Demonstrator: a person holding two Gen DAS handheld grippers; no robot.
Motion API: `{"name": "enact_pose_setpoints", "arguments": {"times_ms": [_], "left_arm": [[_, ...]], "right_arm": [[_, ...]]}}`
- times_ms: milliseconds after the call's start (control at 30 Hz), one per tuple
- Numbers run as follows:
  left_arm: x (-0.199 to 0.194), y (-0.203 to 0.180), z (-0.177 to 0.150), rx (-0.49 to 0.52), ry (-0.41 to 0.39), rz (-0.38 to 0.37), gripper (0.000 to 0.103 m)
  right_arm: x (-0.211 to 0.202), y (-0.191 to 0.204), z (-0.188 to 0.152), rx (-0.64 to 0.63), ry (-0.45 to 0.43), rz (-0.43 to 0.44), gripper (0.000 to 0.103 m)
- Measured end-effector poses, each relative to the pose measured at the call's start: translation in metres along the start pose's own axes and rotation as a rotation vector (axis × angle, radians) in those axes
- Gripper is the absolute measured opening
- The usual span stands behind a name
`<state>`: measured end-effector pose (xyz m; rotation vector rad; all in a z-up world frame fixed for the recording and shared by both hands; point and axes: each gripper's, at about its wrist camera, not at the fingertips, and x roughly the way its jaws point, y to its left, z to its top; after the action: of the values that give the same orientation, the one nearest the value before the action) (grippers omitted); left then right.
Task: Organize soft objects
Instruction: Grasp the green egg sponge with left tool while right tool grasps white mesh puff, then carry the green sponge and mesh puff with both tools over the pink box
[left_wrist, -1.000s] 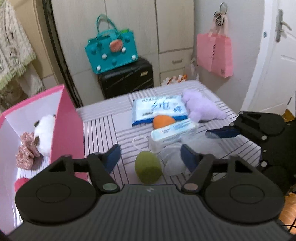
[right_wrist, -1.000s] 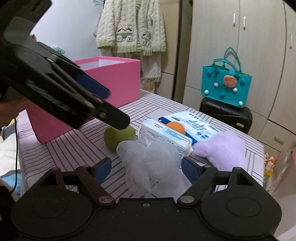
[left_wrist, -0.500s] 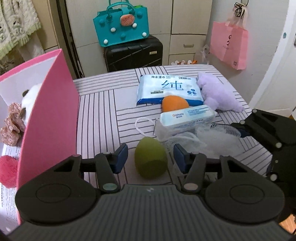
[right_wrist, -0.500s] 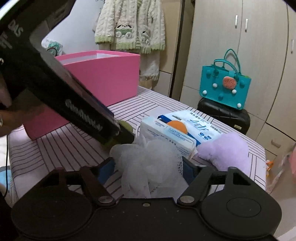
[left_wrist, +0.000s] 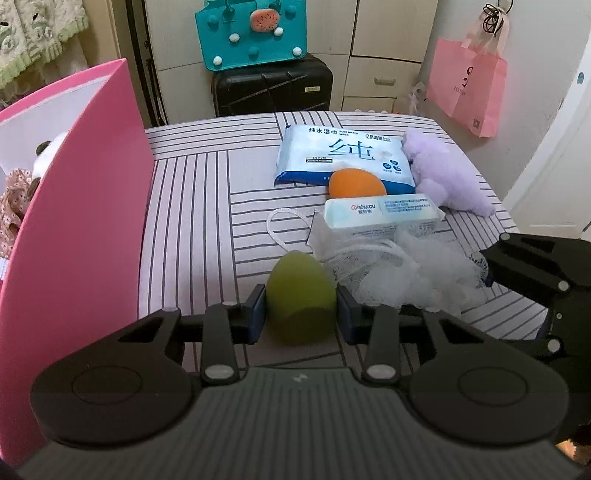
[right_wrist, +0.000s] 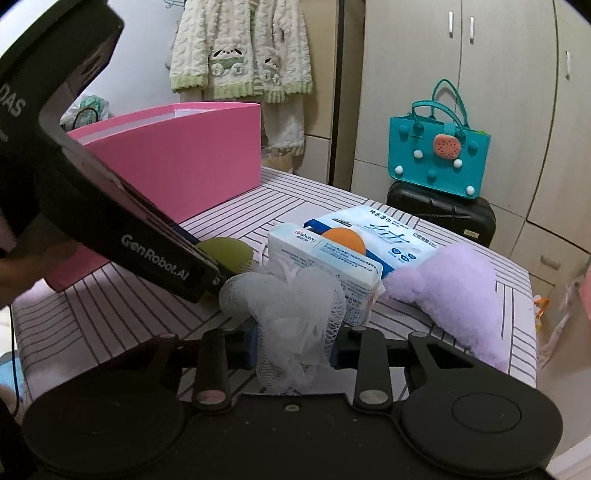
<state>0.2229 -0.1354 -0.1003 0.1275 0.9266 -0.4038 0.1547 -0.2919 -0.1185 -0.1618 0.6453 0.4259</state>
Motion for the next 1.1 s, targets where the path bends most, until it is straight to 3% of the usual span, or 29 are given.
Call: {"name": "enact_pose_setpoints", "arguments": {"times_ms": [233,667,1100], "left_arm": [[-0.017,0.005,-0.006,-0.024,-0.016,-0.012,0.036],[-0.058,0.0,-0.03,0.061,0.001,-0.061,0.036],[-0.092,0.005,-0.05,0.112,0.087,-0.176,0.036]], "right_arm": [[-0.011,0.002,-0.002,0.048,0.005,0.051,0.033],[-0.038,0.016,-0.006,0.093,0.035,0.127,0.033],[-0.066,0.037,0.001,0.106,0.125,0.172,0.033]]}}
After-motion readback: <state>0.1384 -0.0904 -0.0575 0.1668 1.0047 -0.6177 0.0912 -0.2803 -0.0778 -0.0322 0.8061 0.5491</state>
